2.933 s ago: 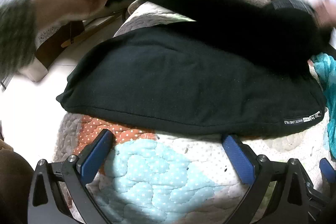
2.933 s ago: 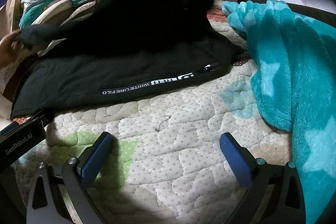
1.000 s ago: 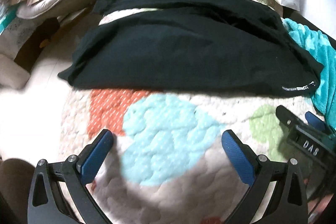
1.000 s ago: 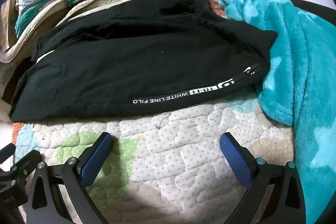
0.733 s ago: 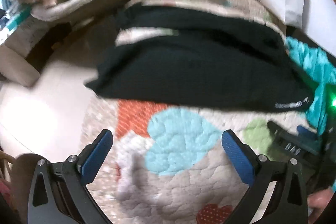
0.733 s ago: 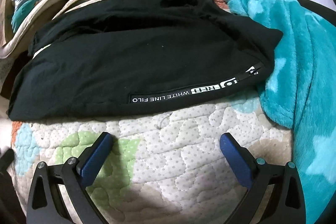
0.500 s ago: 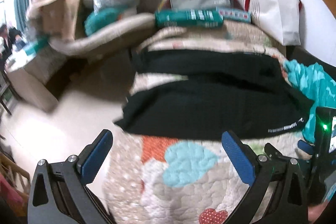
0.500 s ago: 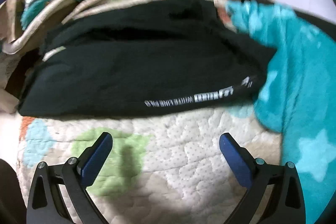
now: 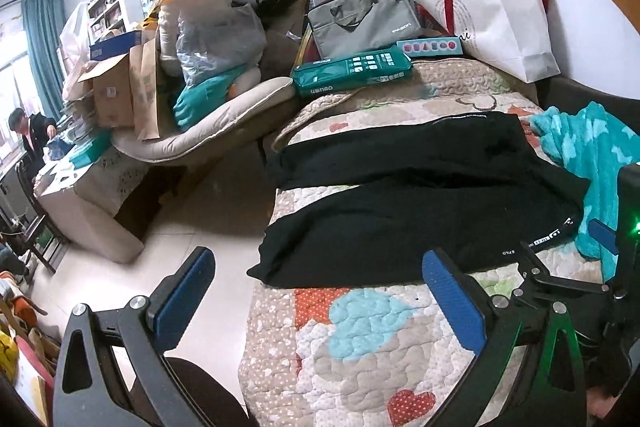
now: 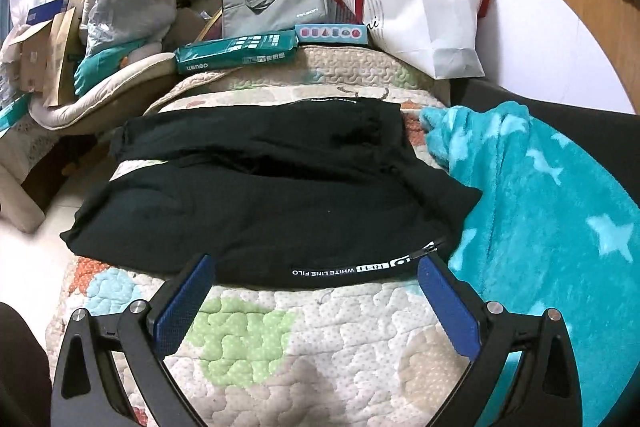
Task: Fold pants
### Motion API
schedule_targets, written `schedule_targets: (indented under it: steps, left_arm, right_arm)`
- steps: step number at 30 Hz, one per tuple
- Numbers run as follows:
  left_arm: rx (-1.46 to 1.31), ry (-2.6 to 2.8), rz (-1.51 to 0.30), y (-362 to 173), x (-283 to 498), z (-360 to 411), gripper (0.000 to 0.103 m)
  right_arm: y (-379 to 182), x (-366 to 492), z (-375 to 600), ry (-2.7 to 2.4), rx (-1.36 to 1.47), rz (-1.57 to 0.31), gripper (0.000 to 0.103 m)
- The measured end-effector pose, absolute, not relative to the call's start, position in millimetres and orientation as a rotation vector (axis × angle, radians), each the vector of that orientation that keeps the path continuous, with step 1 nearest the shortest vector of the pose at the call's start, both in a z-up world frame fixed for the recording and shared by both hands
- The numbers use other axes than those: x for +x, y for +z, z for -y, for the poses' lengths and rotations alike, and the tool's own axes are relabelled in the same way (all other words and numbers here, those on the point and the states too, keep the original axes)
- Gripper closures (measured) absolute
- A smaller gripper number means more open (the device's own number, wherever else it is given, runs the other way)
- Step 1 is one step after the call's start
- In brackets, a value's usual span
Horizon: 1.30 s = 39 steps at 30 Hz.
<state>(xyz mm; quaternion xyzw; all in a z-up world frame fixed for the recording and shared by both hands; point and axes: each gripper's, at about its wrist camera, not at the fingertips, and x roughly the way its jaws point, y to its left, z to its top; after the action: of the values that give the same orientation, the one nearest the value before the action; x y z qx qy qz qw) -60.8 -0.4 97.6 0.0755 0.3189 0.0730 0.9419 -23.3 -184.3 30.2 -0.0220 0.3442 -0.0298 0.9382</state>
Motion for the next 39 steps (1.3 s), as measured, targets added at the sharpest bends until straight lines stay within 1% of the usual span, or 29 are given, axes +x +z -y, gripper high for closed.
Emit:
schedule_targets:
  steps: [14,19,25,29,34,37,39]
  left_arm:
    - [0.125,0.129,-0.710,80,-50,-6,0.000]
    - [0.095,0.108,-0.759,72,-29,-17,0.000]
    - [0.001,0.003,-0.827,91,39,-64,0.000]
    - [-0.008,-0.093,-0.900,93,122,-98,0.000]
    - [0.081,-0.118,-0.976,64,224,-126,0.001]
    - [0.043,-0.144,-0.993,48,263,-138,0.010]
    - [0.032,-0.169,-1.010,34,287,-140,0.012]
  right_arm:
    - [24,-24,180,-0.050,-0.056,-0.709,0.000]
    - [38,-15,177,-0.004,-0.058,-0.742,0.000]
    - [100,32,194,0.145,-0.069,-0.768,0.000]
    - [123,99,209,0.203,-0.155,-0.793,0.000]
    - [109,200,231,0.208,-0.164,-0.879,0.001]
    - [90,256,236,0.231,-0.164,-0.926,0.004]
    - [77,279,237,0.245,-0.181,-0.956,0.006]
